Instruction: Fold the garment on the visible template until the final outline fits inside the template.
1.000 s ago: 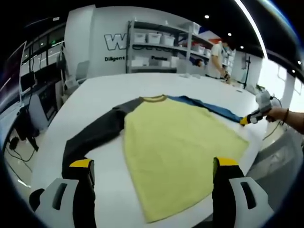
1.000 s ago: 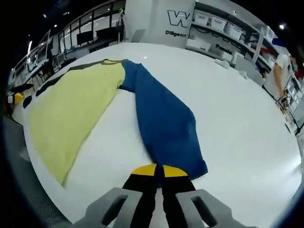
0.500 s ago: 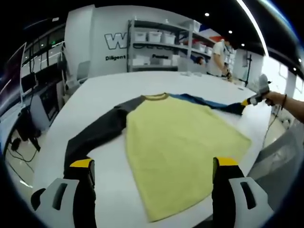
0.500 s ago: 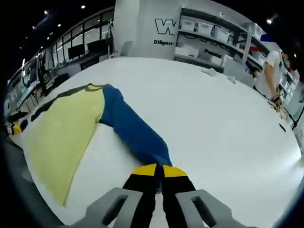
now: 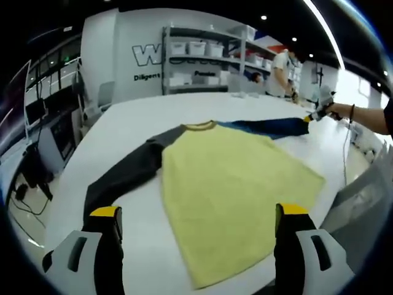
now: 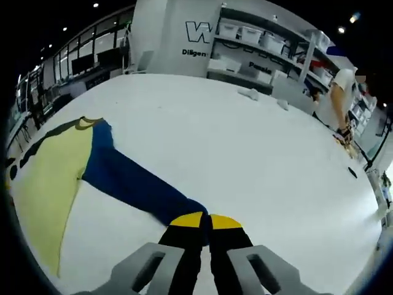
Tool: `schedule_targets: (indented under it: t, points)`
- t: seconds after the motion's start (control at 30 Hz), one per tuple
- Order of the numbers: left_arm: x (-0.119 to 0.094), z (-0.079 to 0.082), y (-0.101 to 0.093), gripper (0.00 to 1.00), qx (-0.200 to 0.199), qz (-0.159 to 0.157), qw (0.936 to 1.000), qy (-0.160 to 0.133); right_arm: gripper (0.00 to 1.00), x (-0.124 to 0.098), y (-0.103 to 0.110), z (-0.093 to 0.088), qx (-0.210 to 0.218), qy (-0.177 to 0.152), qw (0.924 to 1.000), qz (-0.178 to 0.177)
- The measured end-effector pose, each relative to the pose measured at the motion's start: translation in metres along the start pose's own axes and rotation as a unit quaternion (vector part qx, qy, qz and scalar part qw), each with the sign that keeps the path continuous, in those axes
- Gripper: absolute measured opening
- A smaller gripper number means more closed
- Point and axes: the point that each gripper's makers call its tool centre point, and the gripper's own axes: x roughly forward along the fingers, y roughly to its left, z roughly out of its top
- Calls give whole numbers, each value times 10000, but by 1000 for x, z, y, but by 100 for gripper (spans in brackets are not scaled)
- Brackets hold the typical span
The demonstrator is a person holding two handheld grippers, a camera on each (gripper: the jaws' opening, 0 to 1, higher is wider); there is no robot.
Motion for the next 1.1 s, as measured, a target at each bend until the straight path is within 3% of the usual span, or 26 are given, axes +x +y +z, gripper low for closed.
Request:
schedule_targets:
  t: [0.37, 0.47, 0.63, 0.77, 1.0, 1.1]
  points:
    - [3, -6, -1, 99, 68, 5, 9999, 151, 0, 41, -35, -1, -120, 246, 9991, -334]
    - [3, -7, 0, 99, 88, 20, 9998, 168, 0, 54, -44, -7, 113, 377, 9984, -412]
    - [3, -9, -1, 99, 105, 11, 9997, 239, 16, 69, -70, -10, 484, 315, 9960, -686]
    - [3, -8, -1, 99, 118, 42, 9997, 221, 32, 70, -71, -19, 978, 271, 9927, -648]
    - [2, -6, 1, 99, 86, 86, 9998, 163, 39, 74, -64, -51, 1740, 660, 9811, -535]
    - [1, -6, 0, 99, 92, 68, 9998, 155, 38, 77, -68, -50, 1986, 475, 9774, -542]
